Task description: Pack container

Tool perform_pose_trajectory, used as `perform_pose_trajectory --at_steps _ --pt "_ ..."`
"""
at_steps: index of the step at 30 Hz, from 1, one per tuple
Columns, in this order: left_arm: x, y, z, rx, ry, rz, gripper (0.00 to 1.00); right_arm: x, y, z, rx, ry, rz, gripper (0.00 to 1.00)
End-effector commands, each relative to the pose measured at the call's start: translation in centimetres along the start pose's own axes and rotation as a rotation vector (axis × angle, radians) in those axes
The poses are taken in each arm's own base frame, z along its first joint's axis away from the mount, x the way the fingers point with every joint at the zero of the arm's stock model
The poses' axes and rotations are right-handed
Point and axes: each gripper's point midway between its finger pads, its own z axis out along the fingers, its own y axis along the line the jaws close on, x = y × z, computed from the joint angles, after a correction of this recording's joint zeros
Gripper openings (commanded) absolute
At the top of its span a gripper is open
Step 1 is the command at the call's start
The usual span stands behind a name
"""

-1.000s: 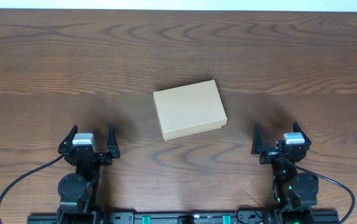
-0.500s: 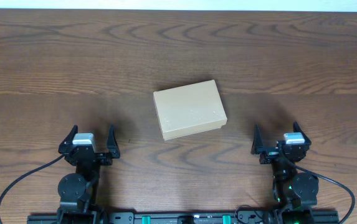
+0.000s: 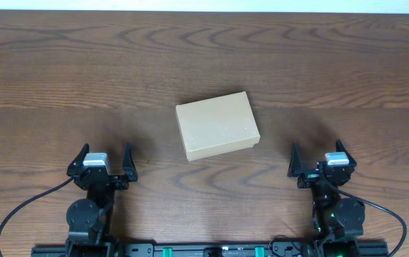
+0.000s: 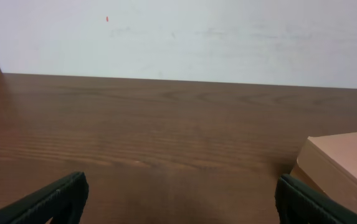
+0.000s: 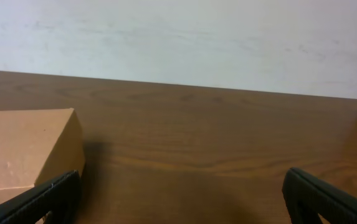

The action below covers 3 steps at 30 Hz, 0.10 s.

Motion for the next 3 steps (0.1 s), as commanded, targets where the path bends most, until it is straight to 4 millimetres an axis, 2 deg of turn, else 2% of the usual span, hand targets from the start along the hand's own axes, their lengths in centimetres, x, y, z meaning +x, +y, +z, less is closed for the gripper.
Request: perform_pose_trajectory --at_steps 1,3 --pt "1.86 0.17 0.13 -0.005 0.052 0.003 0.95 0.1 -0.09 -0.02 0.003 0.001 -0.012 0.99" --pt "1.86 0.17 0.13 -0.005 0.052 0.003 0.95 0.1 -0.09 -0.02 0.003 0.001 -0.012 0.99"
